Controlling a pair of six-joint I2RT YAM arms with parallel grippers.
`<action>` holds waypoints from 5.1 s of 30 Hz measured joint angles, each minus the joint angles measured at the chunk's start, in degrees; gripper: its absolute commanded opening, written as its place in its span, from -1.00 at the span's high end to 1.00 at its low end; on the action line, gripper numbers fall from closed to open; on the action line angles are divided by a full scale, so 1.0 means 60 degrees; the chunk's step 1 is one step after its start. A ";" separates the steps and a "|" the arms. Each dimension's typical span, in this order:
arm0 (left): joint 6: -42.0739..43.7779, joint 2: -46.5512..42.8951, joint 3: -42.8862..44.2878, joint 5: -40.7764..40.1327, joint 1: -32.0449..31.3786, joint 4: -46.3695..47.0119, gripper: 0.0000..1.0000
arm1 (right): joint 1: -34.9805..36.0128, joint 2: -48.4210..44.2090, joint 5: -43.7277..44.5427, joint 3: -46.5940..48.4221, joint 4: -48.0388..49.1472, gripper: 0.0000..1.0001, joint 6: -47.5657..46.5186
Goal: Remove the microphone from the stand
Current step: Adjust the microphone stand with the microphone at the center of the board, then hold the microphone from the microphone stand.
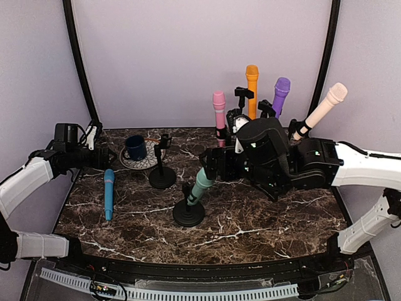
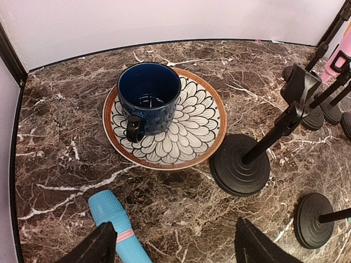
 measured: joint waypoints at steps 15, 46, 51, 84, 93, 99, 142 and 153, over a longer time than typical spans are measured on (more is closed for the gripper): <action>0.0000 0.0091 -0.0004 -0.0237 0.0000 -0.0025 -0.53 | 0.0962 -0.0189 0.0127 -0.0492 0.0608 -0.95 -0.0069; 0.0004 0.0135 -0.0004 -0.0306 0.0000 -0.0200 -0.53 | 0.0769 0.0896 0.0288 -0.0342 0.1140 0.52 -0.1115; 0.0007 0.0138 0.0000 -0.0262 0.0000 -0.0197 -0.53 | 0.0109 0.0648 -0.0849 -0.0801 0.2004 0.56 -0.2124; 0.0882 0.0044 -0.0379 0.1388 -0.1344 0.0441 -0.52 | -0.0390 0.0317 -0.4211 -0.1129 0.3869 -0.85 -0.4288; 0.0911 -0.0015 -0.0379 0.1326 -0.1344 0.0474 -0.53 | 0.0208 0.0452 -0.1982 -0.0769 0.3209 -0.87 -0.2499; 0.0914 -0.0182 -0.0379 0.1231 -0.1344 0.0477 -0.53 | 0.0554 0.0565 -0.1107 -0.0670 0.2736 -0.87 -0.1056; 0.1406 0.1042 -0.1089 0.3242 -0.6160 0.1024 -0.51 | -0.0565 0.0878 -0.4226 -0.1195 0.4226 0.25 -0.3322; 0.1399 0.1129 -0.1086 0.2816 -0.6360 0.1155 0.05 | -0.0619 0.0878 -0.4397 -0.1268 0.4426 0.22 -0.3413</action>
